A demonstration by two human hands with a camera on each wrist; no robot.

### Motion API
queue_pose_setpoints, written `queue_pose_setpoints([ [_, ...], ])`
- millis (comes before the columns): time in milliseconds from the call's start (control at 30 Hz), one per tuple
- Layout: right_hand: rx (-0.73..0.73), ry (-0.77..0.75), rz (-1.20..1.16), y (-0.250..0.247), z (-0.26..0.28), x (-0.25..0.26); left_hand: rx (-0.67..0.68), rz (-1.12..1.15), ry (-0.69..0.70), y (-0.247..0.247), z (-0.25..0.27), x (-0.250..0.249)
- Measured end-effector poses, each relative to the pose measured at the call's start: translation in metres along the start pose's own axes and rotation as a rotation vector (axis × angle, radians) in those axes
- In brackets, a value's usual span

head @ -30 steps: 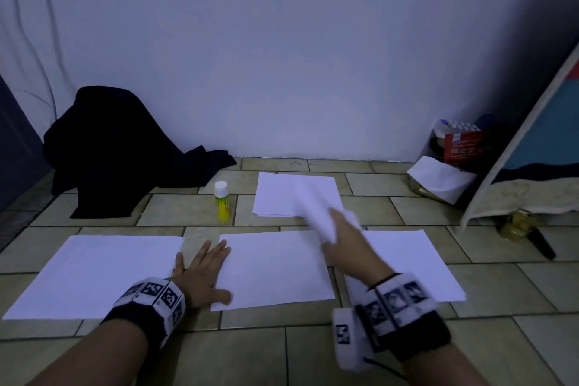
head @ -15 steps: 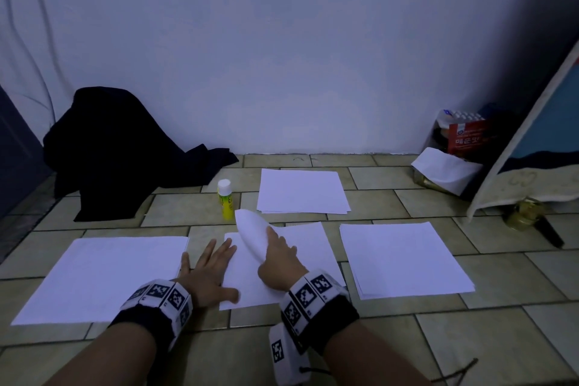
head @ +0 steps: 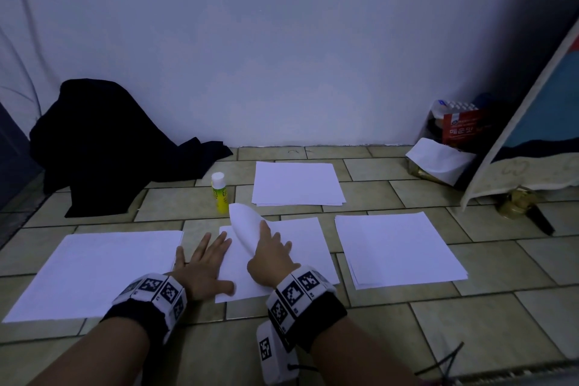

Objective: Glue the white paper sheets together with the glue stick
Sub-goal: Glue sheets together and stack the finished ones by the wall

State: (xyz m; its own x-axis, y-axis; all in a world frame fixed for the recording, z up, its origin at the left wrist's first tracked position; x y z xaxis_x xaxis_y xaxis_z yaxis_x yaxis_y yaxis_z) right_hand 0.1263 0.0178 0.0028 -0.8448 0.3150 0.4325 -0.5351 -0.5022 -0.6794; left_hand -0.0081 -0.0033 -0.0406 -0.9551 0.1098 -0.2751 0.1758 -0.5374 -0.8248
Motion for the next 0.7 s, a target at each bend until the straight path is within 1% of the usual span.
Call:
queue_pose_setpoints([
  [533,0.015,-0.017,0.025,0.0024,-0.0014,-0.0009,0.008,-0.008,-0.008,-0.0001,0.0008,-0.0011],
  [633,0.003,-0.015,-0.003,0.0034,-0.0013,-0.0009,0.018,-0.007,-0.010,0.0011,-0.0001,0.0007],
  [700,-0.024,-0.017,-0.068,0.0015,-0.0022,-0.0017,0.022,-0.007,-0.014,0.0008,-0.0005,0.0017],
])
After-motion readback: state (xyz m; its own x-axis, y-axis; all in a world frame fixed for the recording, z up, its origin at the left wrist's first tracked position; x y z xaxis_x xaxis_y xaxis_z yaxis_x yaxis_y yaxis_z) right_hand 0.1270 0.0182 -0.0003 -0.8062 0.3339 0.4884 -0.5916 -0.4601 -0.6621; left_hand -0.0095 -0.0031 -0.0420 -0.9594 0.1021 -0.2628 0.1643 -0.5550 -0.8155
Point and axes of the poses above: each hand's wrist, its own z-axis away from the middle knuckle, its own y-axis out of the palm, x = y × z, the point moved 5 cm from there along -z, towards the middle knuckle, and after that the axes turned 11 degrees about y, right-handed, at the moved point
